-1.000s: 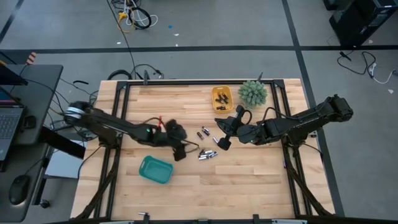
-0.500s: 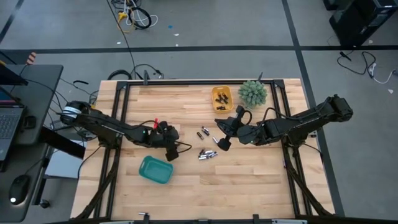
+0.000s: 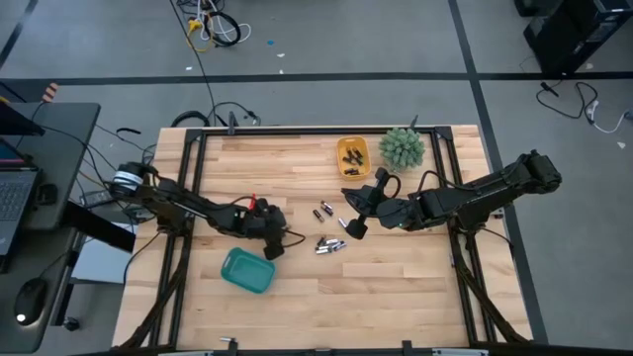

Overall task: Sort batteries
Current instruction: Put the black battery into the yellow bin

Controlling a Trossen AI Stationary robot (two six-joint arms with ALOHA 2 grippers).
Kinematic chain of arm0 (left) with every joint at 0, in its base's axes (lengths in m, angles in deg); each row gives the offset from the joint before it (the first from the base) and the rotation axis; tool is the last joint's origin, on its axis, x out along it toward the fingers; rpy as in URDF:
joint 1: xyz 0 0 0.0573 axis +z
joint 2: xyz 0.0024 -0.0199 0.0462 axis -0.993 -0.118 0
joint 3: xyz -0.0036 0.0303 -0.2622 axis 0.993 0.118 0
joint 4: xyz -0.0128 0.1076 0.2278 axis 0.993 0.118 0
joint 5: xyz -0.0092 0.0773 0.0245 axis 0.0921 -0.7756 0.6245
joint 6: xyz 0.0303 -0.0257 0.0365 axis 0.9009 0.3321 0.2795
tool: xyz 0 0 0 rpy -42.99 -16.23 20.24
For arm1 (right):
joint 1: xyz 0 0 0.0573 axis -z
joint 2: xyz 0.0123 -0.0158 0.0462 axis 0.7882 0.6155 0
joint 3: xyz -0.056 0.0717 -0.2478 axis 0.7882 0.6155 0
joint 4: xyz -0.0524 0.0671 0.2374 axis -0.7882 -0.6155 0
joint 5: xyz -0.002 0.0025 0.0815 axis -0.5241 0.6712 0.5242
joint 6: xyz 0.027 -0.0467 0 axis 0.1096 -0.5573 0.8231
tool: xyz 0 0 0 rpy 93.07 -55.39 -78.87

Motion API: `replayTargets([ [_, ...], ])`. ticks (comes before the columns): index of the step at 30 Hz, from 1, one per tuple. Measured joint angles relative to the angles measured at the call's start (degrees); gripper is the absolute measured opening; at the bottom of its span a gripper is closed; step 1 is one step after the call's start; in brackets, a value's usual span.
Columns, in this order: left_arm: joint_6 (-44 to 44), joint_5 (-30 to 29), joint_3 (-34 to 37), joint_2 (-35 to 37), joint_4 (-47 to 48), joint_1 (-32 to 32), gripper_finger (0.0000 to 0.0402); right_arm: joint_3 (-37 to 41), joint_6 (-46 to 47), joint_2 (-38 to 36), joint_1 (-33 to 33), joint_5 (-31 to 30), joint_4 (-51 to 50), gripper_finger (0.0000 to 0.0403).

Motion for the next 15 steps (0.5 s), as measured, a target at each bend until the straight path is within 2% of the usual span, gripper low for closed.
replayTargets([
  [8,1.6,0.0,-0.2,-2.7,-2.0,0.0,0.0200,0.0,0.0,0.0,0.0,0.0,0.0,0.0000],
  [11,1.8,-0.1,-0.2,-2.8,-2.0,0.0,0.0171,0.0,0.0,0.0,0.0,0.0,0.0,0.0001],
  [15,3.3,0.0,-0.2,-2.9,-2.1,-0.1,0.0107,0.0,0.0,0.0,0.0,0.0,0.0,0.0000],
])
